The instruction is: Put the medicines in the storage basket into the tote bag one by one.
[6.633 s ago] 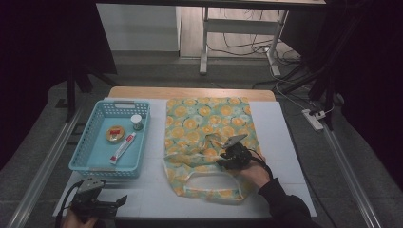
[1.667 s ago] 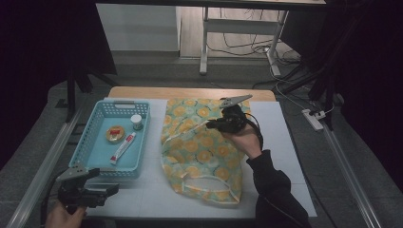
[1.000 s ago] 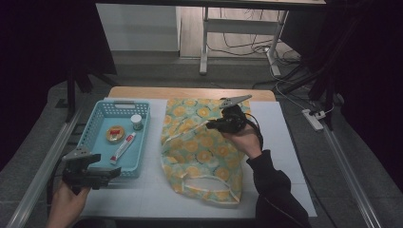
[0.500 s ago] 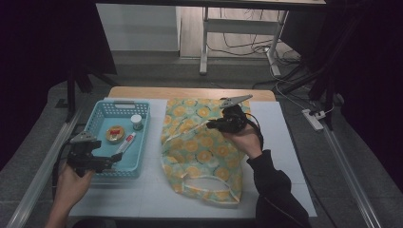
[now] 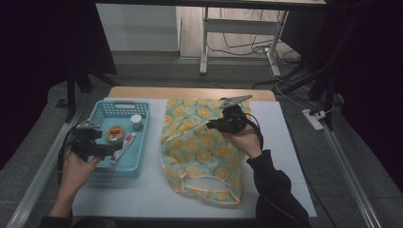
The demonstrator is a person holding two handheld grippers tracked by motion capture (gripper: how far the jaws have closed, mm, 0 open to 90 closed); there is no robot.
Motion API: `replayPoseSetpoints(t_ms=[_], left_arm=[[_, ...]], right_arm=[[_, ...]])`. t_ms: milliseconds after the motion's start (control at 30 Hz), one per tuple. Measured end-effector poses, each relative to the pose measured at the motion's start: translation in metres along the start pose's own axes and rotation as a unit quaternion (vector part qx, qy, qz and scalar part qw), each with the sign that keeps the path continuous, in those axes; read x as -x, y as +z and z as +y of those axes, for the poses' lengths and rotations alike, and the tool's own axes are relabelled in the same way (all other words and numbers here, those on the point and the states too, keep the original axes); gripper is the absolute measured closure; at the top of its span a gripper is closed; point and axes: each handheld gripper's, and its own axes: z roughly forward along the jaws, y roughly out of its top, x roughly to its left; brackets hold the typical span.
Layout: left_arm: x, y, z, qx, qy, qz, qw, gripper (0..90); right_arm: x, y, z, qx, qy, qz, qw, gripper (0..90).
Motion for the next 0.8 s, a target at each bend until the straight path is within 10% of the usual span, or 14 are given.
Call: replayPoseSetpoints(t_ms=[800], left_arm=[[-0.038, 0.049, 0.027, -0.062, -0.019, 0.035, 0.9973, 0.0]], right_arm=[[-0.001, 0.001, 0.000, -0.002, -0.004, 0.001, 1.0000, 90.0]])
